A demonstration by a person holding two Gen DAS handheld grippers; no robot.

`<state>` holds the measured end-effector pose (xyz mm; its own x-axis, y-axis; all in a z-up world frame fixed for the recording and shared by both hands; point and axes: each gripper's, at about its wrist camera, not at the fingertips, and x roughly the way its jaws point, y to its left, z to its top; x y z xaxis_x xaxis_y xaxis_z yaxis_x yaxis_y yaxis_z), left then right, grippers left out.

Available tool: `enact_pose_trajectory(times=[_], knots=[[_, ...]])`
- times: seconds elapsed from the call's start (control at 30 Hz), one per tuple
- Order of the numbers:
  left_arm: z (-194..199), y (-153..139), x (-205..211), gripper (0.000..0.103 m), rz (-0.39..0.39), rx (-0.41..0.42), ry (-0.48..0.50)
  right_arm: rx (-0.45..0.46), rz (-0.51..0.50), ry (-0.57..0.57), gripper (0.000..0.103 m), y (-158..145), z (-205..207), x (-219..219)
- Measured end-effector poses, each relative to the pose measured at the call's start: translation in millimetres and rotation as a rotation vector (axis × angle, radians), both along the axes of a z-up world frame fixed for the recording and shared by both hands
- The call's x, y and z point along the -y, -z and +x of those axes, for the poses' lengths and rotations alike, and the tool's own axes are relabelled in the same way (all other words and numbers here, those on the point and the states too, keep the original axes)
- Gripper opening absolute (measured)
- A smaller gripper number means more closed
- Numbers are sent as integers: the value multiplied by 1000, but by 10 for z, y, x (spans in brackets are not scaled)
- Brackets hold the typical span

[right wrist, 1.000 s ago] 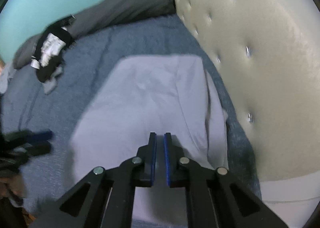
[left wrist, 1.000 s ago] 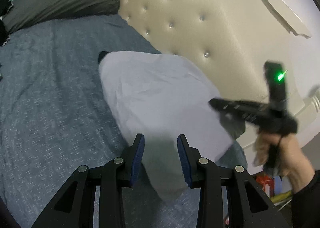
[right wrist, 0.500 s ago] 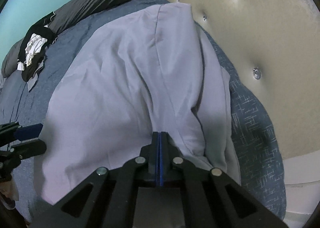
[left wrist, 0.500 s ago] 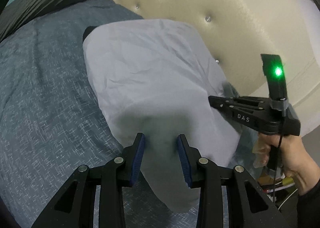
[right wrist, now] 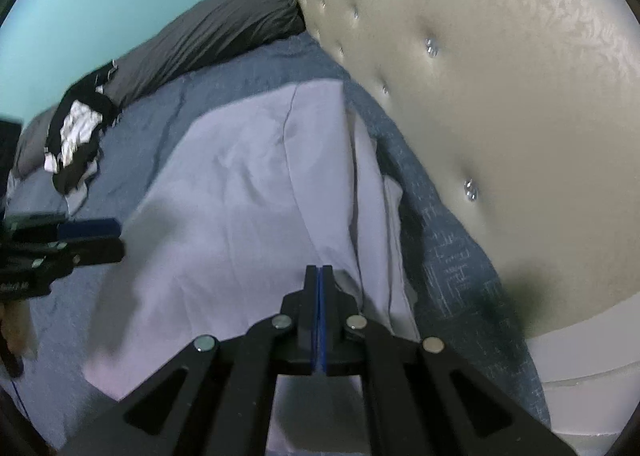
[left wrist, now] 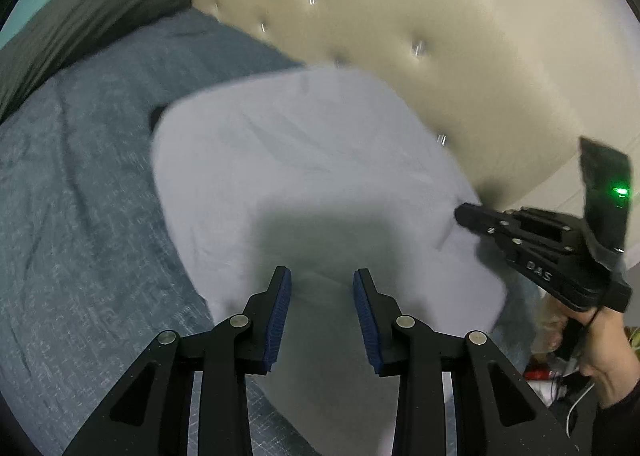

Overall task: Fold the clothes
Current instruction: 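Pinch the folded garment's edge with the right gripper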

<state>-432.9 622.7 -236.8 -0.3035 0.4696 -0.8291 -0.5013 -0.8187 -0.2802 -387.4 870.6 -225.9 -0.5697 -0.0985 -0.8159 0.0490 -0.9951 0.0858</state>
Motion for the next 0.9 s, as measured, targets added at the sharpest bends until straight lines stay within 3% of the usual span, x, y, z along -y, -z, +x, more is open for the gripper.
enact_pose_trajectory(times=[0.23,0.43,0.57,0.73,0.9], knots=[[49,253,-140,35,-46,3,11,21,-50,23,0,227,-53,-155],[95,117,-63,33,-35,-14,-1,-53,-61,25,0,-67,-27,-113],[205,49,-26,33,-17,-23,5,0,-17,37,0,36,-44,-122],[335,163,-122,33,-59,-27,29,35,-67,91,0,219,-15,-243],[502,-56,-86,32,-64,-64,51,-40,-43,141,0,-105,148,-299]])
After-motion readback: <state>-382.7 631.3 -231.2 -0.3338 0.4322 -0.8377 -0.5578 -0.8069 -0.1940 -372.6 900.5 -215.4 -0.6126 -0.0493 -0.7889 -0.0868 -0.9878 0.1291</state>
